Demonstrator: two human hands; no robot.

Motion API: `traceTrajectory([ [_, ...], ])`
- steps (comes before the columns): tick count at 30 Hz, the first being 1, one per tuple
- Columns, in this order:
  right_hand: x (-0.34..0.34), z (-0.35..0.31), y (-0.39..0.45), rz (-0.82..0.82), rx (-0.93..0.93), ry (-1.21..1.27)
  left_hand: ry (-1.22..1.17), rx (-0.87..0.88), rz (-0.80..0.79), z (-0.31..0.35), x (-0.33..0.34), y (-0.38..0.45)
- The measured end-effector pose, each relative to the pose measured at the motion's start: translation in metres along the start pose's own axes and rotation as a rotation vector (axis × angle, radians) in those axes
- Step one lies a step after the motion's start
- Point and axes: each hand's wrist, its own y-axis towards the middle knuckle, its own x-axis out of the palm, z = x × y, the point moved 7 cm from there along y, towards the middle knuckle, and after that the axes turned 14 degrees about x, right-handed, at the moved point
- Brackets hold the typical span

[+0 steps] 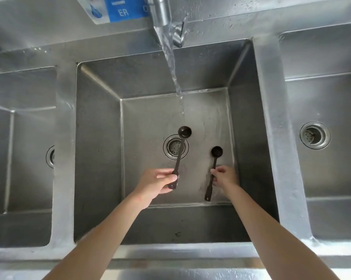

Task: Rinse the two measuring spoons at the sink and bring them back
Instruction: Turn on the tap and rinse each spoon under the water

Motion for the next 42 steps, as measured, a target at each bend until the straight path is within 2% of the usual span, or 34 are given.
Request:
traceTrajectory([
  [4,-0.009,-0.027,-0.041,-0.115,-0.123,0.092,-0.08,0.007,0.049,0.018,0.005,-0.01],
  [10,-0.031,-0.07,-0.107,-0.099,-0.275,0.016,-0.124,0.007,0.077,0.045,0.014,-0.028],
  [16,-0.026,-0.11,-0.161,-0.189,-0.332,0.005,-0.162,0.01,0.072,0.07,0.013,-0.044],
  [22,-0.009,-0.137,-0.196,-0.194,-0.353,-0.01,-0.187,0.051,0.098,0.093,-0.007,-0.062],
  [37,-0.012,-0.155,-0.237,-0.08,-0.352,-0.036,-0.122,0.16,0.091,0.125,-0.032,-0.09],
  [42,-0.021,-0.166,-0.263,0.179,-0.576,-0.28,0.059,0.254,0.068,0.132,-0.034,-0.084],
])
